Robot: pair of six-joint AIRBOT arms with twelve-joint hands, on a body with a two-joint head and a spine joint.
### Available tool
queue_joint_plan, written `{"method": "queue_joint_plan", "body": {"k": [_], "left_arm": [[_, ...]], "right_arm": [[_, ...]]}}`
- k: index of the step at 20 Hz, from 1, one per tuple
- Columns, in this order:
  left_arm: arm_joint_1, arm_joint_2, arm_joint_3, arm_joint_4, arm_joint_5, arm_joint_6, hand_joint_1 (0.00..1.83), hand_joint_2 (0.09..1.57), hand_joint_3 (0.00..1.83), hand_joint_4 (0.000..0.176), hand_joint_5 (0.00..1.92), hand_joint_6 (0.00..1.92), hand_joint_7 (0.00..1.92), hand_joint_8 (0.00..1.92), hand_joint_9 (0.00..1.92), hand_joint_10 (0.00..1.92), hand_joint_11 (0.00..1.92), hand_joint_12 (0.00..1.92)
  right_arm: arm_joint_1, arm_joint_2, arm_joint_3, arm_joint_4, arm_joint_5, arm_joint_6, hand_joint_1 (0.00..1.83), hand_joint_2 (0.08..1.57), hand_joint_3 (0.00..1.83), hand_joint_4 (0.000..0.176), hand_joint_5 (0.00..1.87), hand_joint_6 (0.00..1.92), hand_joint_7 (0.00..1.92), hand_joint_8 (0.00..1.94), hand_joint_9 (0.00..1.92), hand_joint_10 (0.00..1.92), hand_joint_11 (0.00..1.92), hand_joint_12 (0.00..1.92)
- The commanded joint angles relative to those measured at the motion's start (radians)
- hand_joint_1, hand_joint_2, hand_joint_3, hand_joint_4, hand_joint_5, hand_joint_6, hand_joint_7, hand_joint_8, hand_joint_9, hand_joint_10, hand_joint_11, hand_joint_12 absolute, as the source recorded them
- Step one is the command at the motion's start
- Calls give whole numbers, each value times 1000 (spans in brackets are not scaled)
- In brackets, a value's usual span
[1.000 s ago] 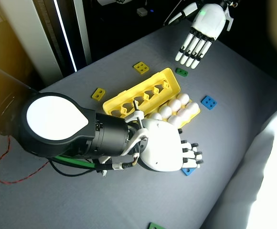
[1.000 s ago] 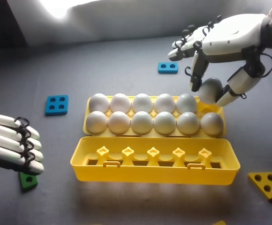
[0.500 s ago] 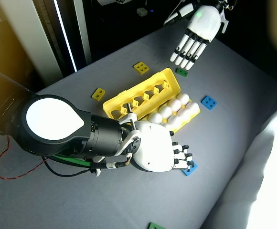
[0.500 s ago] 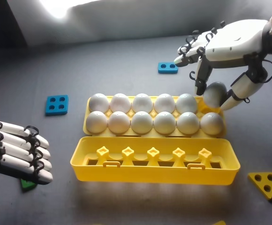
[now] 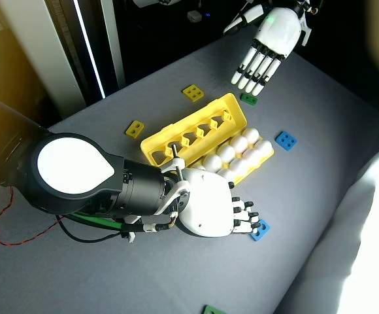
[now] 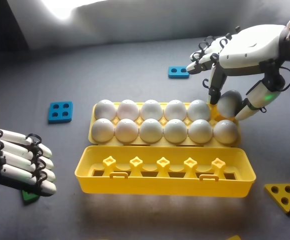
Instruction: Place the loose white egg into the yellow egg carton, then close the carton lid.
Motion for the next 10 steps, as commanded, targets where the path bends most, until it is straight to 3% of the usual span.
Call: {"method": "queue_joint_plan", "body": {"k": [1,6,10], "left_arm": [[-4,10,8,-58,-46,1,0,1054,2,0,235,1,227,0,154,0,0,251],[-5,10,8,-58,-44,4,0,1060,2,0,245,0,240,0,167,1,0,278],[-8,10,8,-58,-44,4,0,1060,1,0,245,0,233,0,157,0,0,258]], "right_arm": [[1,9,-1,30,-3,-7,1192,1028,0,0,1182,630,151,3,33,4,0,331],[1,0,-1,52,-12,-10,1193,1026,1,0,1189,616,130,0,18,0,0,252],[5,-9,-1,53,-15,-12,1194,1021,0,0,1203,595,145,3,57,4,0,340]]}}
